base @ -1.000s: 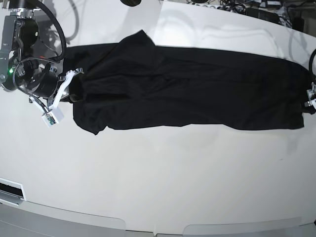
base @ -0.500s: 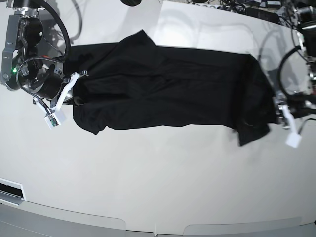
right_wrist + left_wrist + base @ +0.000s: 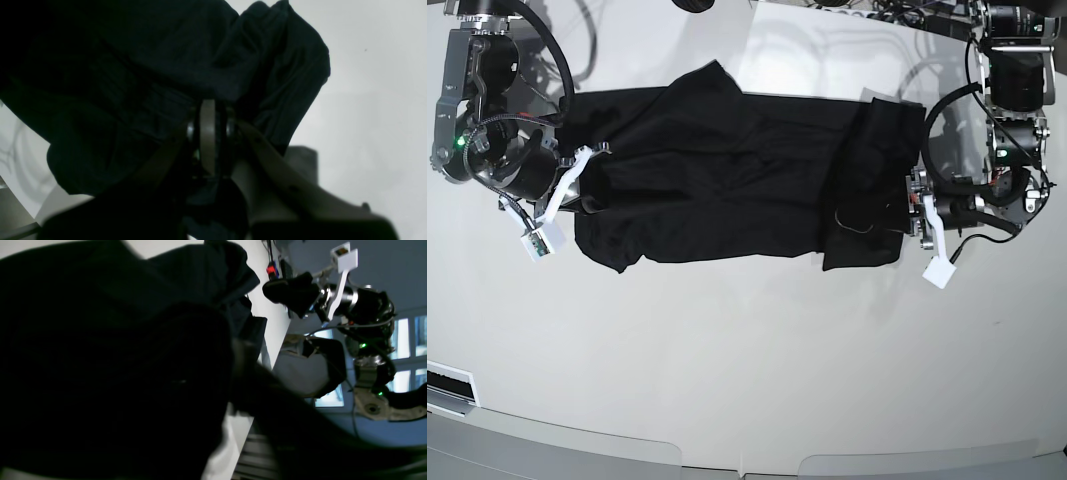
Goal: Layout the t-shirt on the table in an organized manner, then fold the t-shirt properly
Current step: 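Fold the hem end with the left gripper toward the right gripper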
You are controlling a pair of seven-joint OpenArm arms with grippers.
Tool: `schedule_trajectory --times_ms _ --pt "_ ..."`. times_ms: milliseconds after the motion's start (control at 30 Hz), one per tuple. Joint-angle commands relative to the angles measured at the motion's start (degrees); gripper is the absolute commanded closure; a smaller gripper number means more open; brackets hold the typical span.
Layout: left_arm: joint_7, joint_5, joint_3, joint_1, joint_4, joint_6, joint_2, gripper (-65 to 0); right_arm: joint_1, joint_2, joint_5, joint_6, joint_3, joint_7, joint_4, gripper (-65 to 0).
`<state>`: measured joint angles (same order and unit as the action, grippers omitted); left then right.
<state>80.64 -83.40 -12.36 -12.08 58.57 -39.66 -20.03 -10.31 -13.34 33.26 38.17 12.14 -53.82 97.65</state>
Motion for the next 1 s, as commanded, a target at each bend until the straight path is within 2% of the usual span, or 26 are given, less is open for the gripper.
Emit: schedule_trajectory --times_ms 0,33,167,267,367,400,600,833,967 --pt "-0.6 -1.6 -0.3 -1.6 1.0 -0.3 -0.6 -34.9 1.2 -0.7 1.7 0.2 0.3 1.1 1.0 -6.7" --pt "-0.6 -1.6 -0.3 -1.8 1.0 -0.3 -0.6 -38.1 1.6 -0.7 2.7 0.3 0.3 0.8 1.0 -8.4" --pt "-0.8 -1.6 -0.3 -2.0 1.0 -0.3 -0.6 -37.9 4.7 -0.7 8.5 1.1 1.3 -1.0 1.0 -15.8" --pt "-2.3 -1.6 -0.3 -1.9 1.0 -0.3 -0.6 -30.4 6.9 -0.6 13.1 -0.2 4.3 -3.0 1.4 -21.5" --pt "-2.1 -1.6 -0.3 -1.9 1.0 -0.3 0.2 -19.0 8.2 -0.7 15.0 -0.2 8.3 -3.5 1.4 -21.8" --pt "-1.8 -1.6 -0.3 -2.1 1.1 -0.3 0.6 -17.7 8.4 -0.7 15.0 0.1 9.4 -3.5 1.4 -21.9" --pt "-0.6 -1.6 0.3 -2.6 1.1 -0.3 4.0 -17.7 7.9 -0.7 14.6 1.8 11.6 -4.6 1.4 -21.8" --pt "-0.6 -1.6 9.6 -3.0 1.1 -0.3 7.3 -16.8 7.9 -0.6 14.7 1.8 11.6 -4.7 1.4 -21.8" --pt "-0.6 -1.6 12.3 -4.9 1.1 -0.3 7.4 0.0 7.9 -0.7 14.5 1.8 11.6 -4.8 1.4 -21.8"
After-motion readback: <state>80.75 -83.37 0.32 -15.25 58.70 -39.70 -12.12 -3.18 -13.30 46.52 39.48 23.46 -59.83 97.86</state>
